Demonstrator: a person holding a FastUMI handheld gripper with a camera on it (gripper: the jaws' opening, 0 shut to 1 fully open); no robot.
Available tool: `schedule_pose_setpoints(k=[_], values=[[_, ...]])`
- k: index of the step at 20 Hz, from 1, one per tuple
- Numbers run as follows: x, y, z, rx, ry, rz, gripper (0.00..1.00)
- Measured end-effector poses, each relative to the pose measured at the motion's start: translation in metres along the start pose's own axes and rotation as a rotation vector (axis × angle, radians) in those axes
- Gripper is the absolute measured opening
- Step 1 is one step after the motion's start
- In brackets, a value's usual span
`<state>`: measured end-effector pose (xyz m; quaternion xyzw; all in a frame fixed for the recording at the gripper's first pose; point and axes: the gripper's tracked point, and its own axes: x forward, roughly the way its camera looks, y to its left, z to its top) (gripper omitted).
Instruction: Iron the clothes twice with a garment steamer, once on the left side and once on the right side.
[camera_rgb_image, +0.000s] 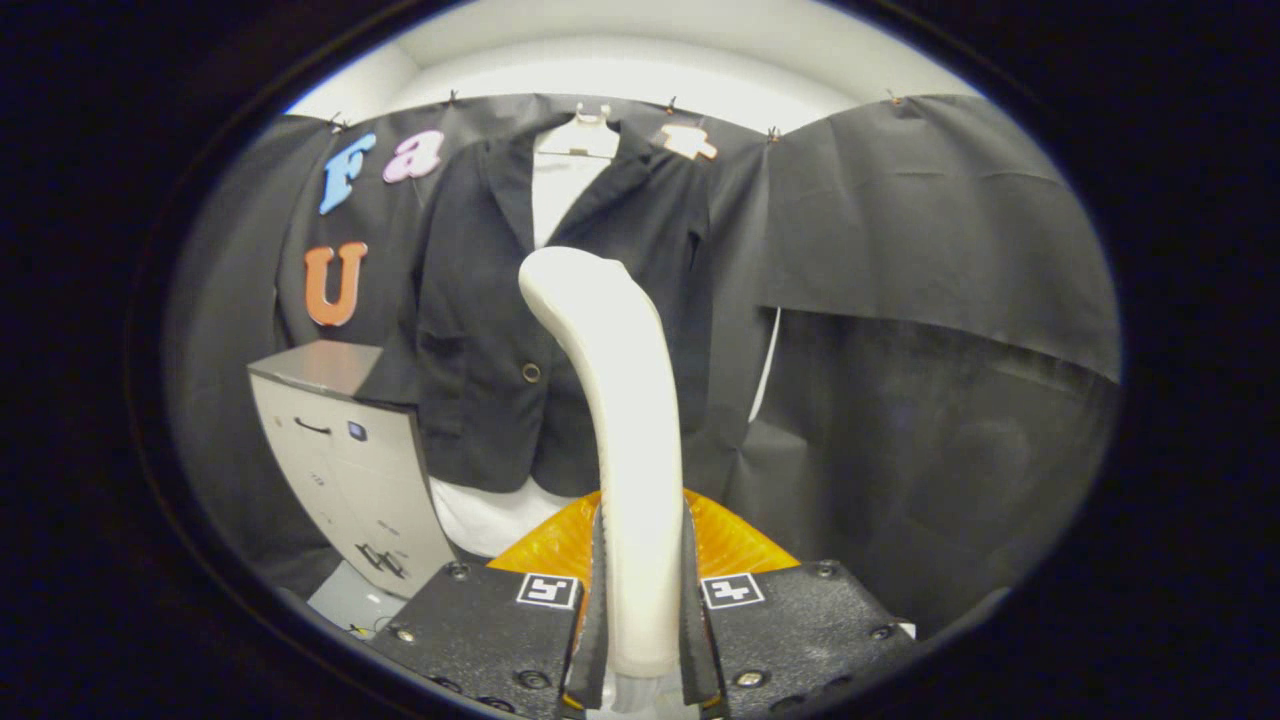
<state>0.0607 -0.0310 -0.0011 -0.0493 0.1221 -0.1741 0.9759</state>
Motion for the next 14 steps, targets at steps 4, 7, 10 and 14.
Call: schedule_pose_setpoints(k=[4, 7, 10, 14], values=[[-0.051, -0.033, 0.021, 0.022, -0.081, 0.067, 0.32], [-0.08, -0.055, 0.023, 0.03, -0.109, 0.1, 0.32], [-0.098, -0.068, 0.03, 0.046, -0.106, 0.131, 0.32], [-0.115, -0.076, 0.008, 0.067, -0.102, 0.168, 0.32]])
